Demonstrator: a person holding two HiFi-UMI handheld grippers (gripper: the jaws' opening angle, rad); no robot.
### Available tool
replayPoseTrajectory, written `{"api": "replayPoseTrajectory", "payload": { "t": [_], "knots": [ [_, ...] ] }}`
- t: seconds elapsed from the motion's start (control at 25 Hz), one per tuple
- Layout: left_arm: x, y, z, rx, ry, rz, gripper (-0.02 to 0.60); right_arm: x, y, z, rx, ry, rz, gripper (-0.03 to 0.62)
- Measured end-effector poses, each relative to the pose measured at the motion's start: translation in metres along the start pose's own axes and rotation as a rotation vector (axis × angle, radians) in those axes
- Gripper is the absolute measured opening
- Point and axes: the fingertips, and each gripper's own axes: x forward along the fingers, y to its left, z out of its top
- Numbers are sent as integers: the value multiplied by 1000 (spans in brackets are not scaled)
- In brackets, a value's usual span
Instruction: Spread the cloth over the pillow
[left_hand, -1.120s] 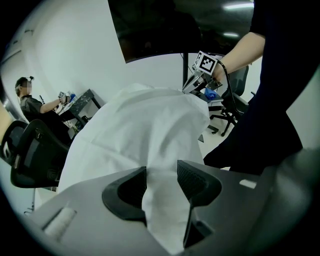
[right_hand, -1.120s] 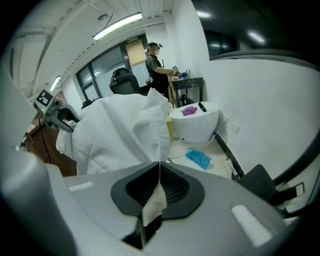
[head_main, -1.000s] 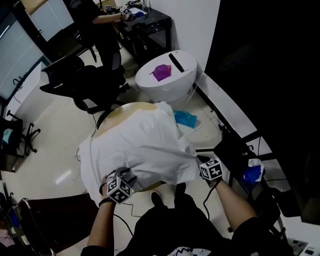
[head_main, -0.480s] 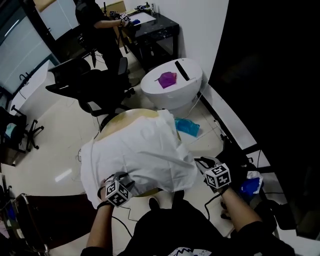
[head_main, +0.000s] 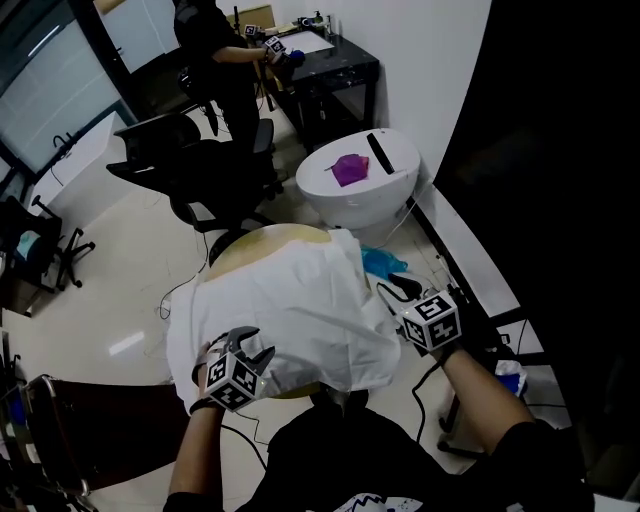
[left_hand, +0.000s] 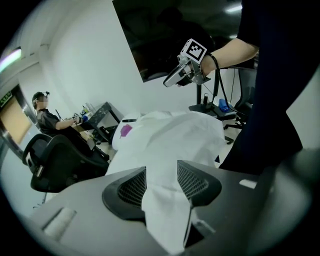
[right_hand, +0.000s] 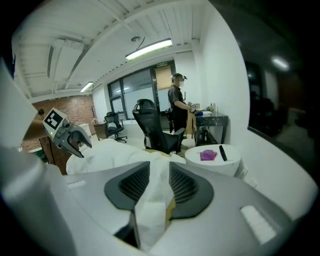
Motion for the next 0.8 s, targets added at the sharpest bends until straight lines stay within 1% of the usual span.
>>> {"api": "replayPoseTrajectory", "payload": {
  "t": [0.08, 0.16, 0.28, 0.4, 0.6, 0.8],
  "knots": [
    [-3, 20, 4, 10, -16, 20, 184, 18, 3, 18, -36, 23, 0, 134],
    [-5, 36, 10, 16, -35, 25, 184, 33, 5, 29, -40, 49, 3, 135],
    [-3, 58, 21, 37, -84, 44, 183, 53, 5, 42, -56, 84, -1, 137],
    [4, 68, 28, 55, -105, 35, 183, 75, 2, 49, -59, 128, -5, 137],
    [26, 74, 39, 70, -97, 5, 184, 122, -4, 36, -78, 247, 17, 149],
    [45, 78, 49, 46, -91, -16, 184, 163, -12, 10, -116, 378, 18, 172]
  ]
}}
